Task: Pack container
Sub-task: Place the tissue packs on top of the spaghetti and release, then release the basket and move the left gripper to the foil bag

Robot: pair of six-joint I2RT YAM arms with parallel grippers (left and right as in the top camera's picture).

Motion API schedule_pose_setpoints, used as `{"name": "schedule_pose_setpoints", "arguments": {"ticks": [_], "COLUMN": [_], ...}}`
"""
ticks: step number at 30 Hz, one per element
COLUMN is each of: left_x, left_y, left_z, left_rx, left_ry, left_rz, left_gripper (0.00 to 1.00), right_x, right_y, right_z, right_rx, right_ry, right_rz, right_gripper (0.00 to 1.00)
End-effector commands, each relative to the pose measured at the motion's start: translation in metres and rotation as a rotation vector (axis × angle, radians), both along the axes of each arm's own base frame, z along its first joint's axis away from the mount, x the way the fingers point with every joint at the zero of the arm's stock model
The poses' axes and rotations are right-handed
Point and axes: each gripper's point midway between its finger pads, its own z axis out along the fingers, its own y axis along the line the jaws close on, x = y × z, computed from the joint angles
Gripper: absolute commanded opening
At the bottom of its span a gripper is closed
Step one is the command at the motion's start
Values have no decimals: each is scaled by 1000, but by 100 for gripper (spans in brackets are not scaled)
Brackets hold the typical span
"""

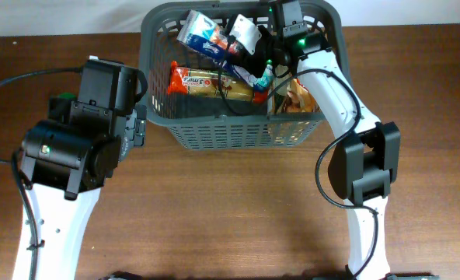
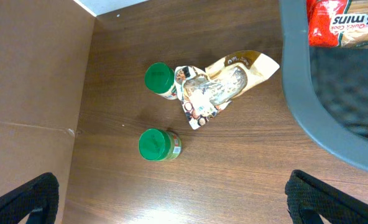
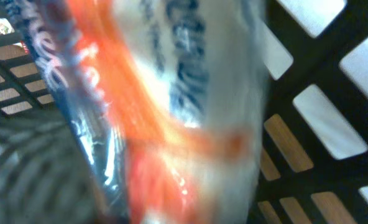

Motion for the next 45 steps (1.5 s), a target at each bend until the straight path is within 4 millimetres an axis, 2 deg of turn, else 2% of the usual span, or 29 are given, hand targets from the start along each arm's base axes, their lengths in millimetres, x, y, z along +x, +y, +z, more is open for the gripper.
{"name": "schedule_pose_setpoints", "arguments": {"ticks": [1, 2, 6, 8, 12, 14, 16, 18, 20, 22, 24, 25, 27, 29, 30, 35, 37, 38, 41, 43, 45], "left_x": [1, 1, 1, 1, 1, 1, 1, 1, 1, 1, 1, 1, 1, 1, 1, 9, 16, 20, 25, 32, 40], "left_y": [5, 5, 5, 5, 5, 5, 5, 5, 5, 5, 5, 5, 5, 5, 5, -8, -21, -29, -55, -56, -45], "left_z": [2, 2, 3, 2, 3, 2, 2, 2, 2, 2, 3, 2, 3, 2, 2, 3, 4, 5, 5, 10, 13], "left_rx": [16, 16, 16, 16, 16, 16, 16, 16, 16, 16, 16, 16, 16, 16, 16, -52, -116, -154, -272, -273, -248], "left_ry": [-8, -8, -9, -8, -9, -8, -8, -8, -8, -8, -8, -8, -9, -8, -8, -38, -60, -69, -72, -105, -137], "left_rz": [17, 17, 17, 17, 17, 17, 17, 17, 17, 17, 17, 17, 17, 17, 17, -22, -64, -91, -182, -187, -140], "left_gripper": [99, 99, 99, 99, 99, 99, 99, 99, 99, 99, 99, 99, 99, 99, 99, 99, 99, 99, 99, 99, 99], "right_x": [-3, -3, -3, -3, -16, -25, -36, -47, -54, -59, -64, -70, -79, -87, -91, -103, -105, -105, -105, -106, -108], "right_y": [7, 5, -8, -15, -44, -71, -103, -142, -194, -245, -293, -324, -367, -395, -407, -441, -446, -447, -446, -444, -443], "right_z": [8, 11, 57, 93, 184, 229, 266, 294, 309, 308, 295, 279, 249, 220, 205, 139, 120, 109, 87, 77, 71], "right_rx": [71, 85, 198, 266, 415, 459, 477, 485, 512, 524, 526, 521, 508, 501, 498, 490, 488, 485, 478, 474, 471], "right_ry": [82, 96, 153, 144, 95, 34, -41, -103, -110, -86, -35, 20, 117, 209, 260, 475, 532, 563, 625, 657, 676], "right_rz": [-52, -71, -191, -233, -289, -329, -373, -445, -597, -751, -891, -979, -1099, -1181, -1219, -1331, -1351, -1356, -1361, -1363, -1365], "right_gripper": [66, 74, 73, 68, 68, 67, 68, 68, 71, 73, 75, 78, 79, 79, 82, 87, 89, 93, 99, 99, 99]}}
